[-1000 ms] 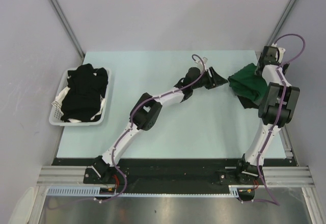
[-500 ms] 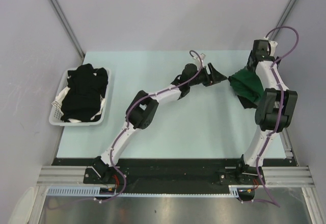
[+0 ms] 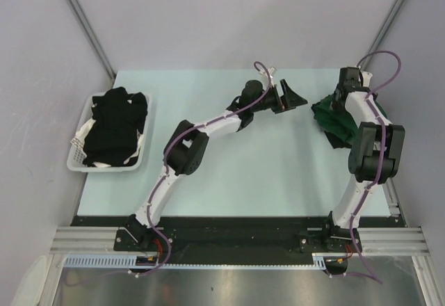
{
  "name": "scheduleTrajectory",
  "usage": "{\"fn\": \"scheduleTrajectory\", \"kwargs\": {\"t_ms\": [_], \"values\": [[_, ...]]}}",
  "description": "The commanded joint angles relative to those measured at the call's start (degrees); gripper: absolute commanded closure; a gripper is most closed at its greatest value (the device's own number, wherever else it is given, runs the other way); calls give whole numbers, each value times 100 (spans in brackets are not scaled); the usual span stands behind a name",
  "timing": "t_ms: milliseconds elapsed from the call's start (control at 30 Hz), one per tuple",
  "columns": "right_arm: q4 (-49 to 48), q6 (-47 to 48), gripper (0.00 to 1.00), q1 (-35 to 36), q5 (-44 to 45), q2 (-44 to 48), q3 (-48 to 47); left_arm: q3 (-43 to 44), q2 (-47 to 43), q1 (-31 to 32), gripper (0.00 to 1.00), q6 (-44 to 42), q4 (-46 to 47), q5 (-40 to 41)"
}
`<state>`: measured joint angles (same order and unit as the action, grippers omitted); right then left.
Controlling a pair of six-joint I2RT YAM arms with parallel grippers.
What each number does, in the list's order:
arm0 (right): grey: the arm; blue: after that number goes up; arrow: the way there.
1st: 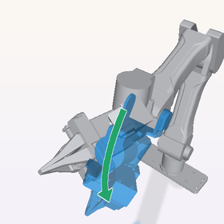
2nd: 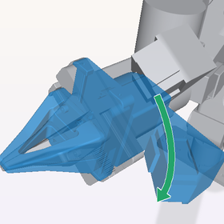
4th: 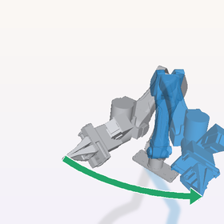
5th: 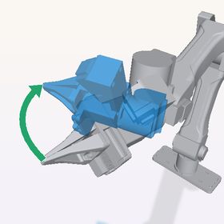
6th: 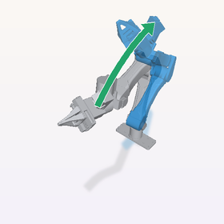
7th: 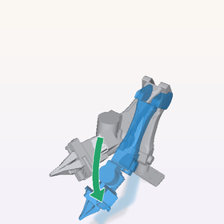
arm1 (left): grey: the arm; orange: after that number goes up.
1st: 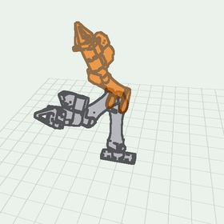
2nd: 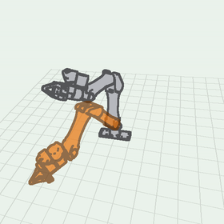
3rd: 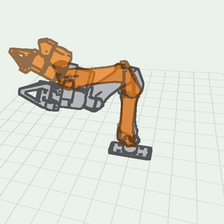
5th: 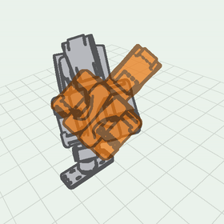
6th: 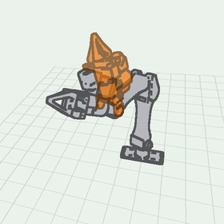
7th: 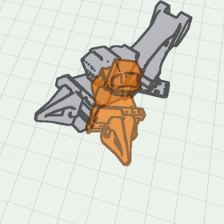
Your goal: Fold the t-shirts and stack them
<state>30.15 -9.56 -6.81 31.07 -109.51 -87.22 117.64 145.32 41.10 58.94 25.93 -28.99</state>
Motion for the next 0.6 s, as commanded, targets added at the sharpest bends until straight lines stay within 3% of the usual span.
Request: {"fn": "scheduleTrajectory", "kwargs": {"t_ms": [0, 233, 400, 567], "values": [[682, -598, 0, 12, -346, -193, -146, -469, -933, -190, 1, -304, 131, -256], [1493, -1442, 0, 662, -567, 9, -111, -980, -1321, -261, 0, -374, 281, -151], [1608, -1443, 0, 1093, -392, 255, 29, -1086, -1409, -261, 0, -339, 368, -124], [1450, -1242, 0, 954, -251, 220, 197, -1340, -1576, -261, 1, -321, 483, -107]]}}
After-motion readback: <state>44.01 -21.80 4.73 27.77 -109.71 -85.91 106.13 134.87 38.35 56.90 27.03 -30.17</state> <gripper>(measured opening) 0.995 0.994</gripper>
